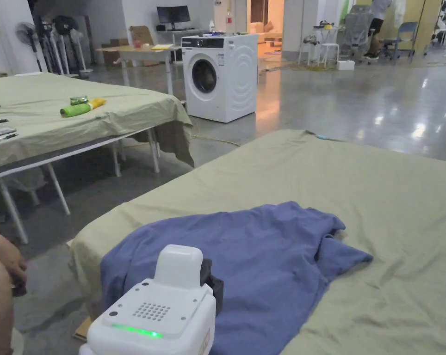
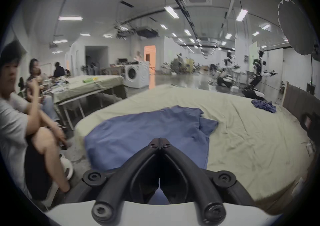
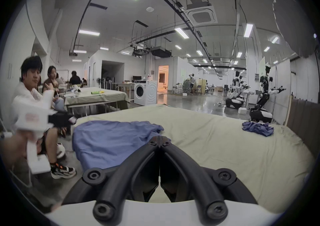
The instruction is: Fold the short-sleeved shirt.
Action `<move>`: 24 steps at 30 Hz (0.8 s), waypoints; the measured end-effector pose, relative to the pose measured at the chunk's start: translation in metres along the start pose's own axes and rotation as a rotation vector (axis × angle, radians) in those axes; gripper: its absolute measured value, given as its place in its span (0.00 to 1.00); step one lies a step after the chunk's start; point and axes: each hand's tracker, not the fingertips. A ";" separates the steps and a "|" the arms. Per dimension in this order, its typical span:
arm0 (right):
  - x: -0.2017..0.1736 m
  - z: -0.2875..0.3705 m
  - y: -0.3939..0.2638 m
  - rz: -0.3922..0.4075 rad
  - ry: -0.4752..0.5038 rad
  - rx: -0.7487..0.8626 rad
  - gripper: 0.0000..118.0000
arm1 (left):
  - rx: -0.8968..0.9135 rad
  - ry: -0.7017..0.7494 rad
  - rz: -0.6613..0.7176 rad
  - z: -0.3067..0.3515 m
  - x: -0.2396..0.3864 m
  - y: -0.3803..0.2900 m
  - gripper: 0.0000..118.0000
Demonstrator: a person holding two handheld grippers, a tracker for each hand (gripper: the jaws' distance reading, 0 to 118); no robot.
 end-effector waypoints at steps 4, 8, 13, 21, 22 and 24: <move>0.032 -0.017 -0.014 0.008 -0.026 -0.036 0.02 | -0.122 -0.069 -0.120 -0.133 0.026 0.044 0.00; 0.063 -0.041 -0.032 -0.006 -0.056 -0.111 0.02 | -0.373 -0.202 -0.122 -0.266 0.064 0.068 0.35; 0.091 -0.063 -0.055 -0.077 -0.048 -0.218 0.02 | -0.574 -0.224 -0.087 -0.361 0.103 0.050 1.00; 0.107 -0.060 -0.061 -0.090 -0.039 -0.244 0.02 | -0.668 -0.132 -0.193 -0.404 0.118 0.040 0.69; 0.108 -0.058 -0.060 -0.100 -0.039 -0.242 0.02 | -0.591 -0.145 -0.171 -0.398 0.117 0.048 0.09; 0.111 -0.054 -0.057 -0.131 -0.028 -0.246 0.02 | -0.535 -0.037 -0.266 -0.387 0.115 0.062 0.02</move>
